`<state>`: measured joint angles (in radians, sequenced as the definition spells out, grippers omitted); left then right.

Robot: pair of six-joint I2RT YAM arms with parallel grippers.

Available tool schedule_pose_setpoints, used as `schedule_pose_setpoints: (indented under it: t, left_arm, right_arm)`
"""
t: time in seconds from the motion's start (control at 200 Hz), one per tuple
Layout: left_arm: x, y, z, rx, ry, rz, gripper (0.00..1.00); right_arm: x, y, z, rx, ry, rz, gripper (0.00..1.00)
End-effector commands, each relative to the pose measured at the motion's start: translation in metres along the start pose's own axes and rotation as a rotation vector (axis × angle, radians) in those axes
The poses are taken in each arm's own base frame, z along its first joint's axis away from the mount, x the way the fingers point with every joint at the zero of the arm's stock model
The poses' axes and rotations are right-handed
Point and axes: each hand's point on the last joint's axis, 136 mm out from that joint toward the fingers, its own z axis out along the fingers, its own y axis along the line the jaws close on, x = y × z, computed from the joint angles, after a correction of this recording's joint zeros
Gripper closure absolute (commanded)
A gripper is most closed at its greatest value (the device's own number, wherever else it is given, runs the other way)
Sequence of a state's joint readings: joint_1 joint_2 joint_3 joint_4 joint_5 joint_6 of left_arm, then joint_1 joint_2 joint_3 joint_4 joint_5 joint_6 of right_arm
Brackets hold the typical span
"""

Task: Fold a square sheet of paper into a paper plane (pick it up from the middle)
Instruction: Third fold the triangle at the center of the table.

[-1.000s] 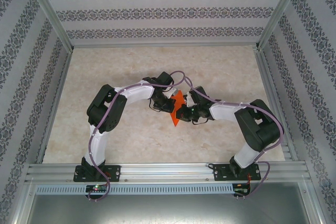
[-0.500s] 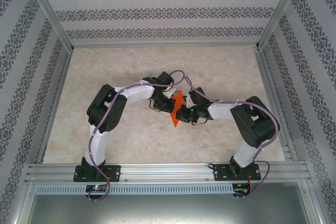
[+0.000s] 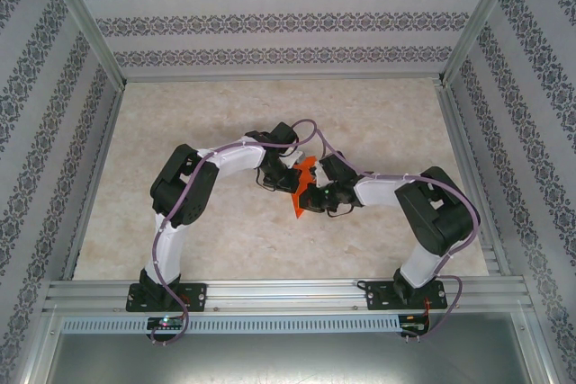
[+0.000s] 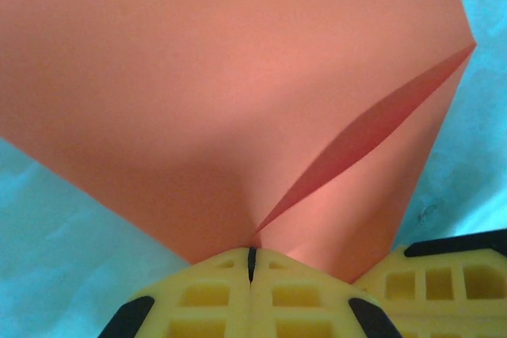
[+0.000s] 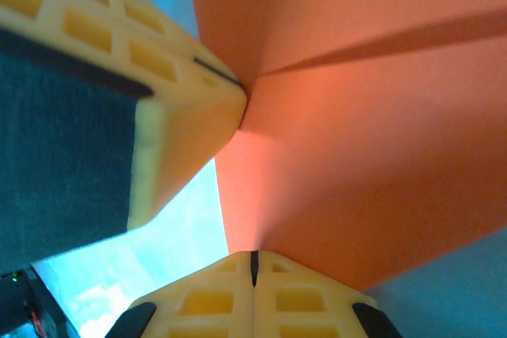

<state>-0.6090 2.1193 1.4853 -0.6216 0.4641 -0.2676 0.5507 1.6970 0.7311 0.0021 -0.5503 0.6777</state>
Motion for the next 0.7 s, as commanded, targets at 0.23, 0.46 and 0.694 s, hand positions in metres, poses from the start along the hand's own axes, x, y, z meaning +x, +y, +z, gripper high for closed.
schedule_pose_setpoints:
  t: [0.23, 0.46, 0.694]
  left_arm:
    - [0.054, 0.072, 0.047, -0.240, 0.198, -0.058, 0.96]
    - [0.053, 0.072, 0.046, -0.242, 0.196, -0.055, 0.96]
    - [0.055, 0.073, 0.048, -0.240, 0.199, -0.056, 0.96]
  right_arm:
    - [0.031, 0.000, -0.005, 0.052, 0.063, -0.031, 1.00]
    - [0.029, 0.005, 0.004, 0.038, 0.066, -0.030, 1.00]
    - [0.034, 0.002, 0.009, 0.046, 0.085, -0.031, 1.00]
